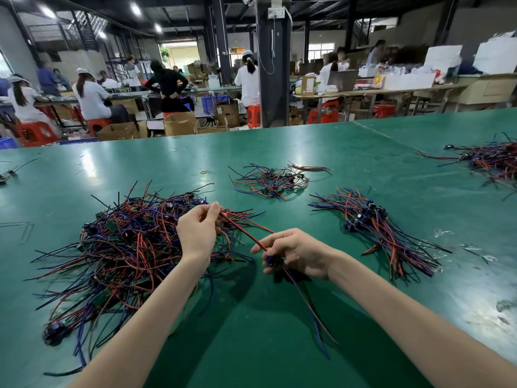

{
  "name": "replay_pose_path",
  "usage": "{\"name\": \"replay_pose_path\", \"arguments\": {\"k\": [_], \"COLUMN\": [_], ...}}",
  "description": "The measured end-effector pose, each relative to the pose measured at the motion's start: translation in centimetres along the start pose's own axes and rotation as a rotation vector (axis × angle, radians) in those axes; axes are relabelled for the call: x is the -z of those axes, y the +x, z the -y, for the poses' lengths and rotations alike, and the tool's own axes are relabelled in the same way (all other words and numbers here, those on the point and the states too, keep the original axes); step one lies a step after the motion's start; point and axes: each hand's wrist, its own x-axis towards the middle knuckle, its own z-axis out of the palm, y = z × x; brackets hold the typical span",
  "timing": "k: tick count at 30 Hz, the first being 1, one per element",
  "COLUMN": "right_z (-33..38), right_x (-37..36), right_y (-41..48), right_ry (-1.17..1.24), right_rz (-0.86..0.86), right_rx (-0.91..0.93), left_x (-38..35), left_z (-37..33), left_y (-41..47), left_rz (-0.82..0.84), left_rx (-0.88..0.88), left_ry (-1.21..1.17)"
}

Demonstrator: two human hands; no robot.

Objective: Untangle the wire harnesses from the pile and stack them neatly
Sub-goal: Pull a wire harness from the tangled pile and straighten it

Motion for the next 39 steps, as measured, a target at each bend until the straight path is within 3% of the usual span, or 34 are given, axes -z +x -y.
{"name": "replay_pose_path", "arguments": {"k": [4, 6, 8, 12, 15, 20, 26, 30, 35, 39], "right_z": [0.1, 0.1, 0.1, 0.1, 0.0, -0.3, -0.4, -0.4, -0.4, -0.3], "right_x": [0.1, 0.1, 0.2, 0.1, 0.0, -0.1, -0.1, -0.1, -0.2, -0.3], "right_y": [-0.1, -0.1, -0.1, 0.0, -0.1, 0.0, 0.2, 0.4, 0.2, 0.2], "right_ry": [-0.02, -0.042, -0.039, -0.017, -0.007, 0.047, 0.154, 0.119, 0.108, 0.154], "right_rz": [0.044, 0.057, 0.055, 0.042, 0.03, -0.033, -0.132, -0.223, -0.264, -0.312], "right_rx": [-0.027, -0.036, -0.034, -0.03, -0.035, -0.014, 0.012, 0.071, 0.113, 0.142], "left_x": [0.8, 1.0, 0.8, 0.3, 0.1, -0.9, -1.8, -2.6, -2.8, -2.6], "left_z": [0.4, 0.6, 0.4, -0.2, -0.6, -0.9, -0.9, -0.6, -0.3, -0.2], "left_y": [-0.2, -0.1, 0.0, 0.4, 0.1, -1.1, -2.0, -3.0, -3.6, -3.9], "left_rz": [-0.019, -0.02, -0.031, -0.006, 0.011, 0.023, 0.31, 0.313, 0.554, 0.622], "left_rx": [-0.507, -0.603, -0.493, 0.019, 0.172, 0.138, 0.196, 0.196, 0.191, 0.149], "left_ry": [0.418, 0.503, 0.448, 0.016, -0.184, -0.26, -0.244, -0.254, -0.165, -0.151]}}
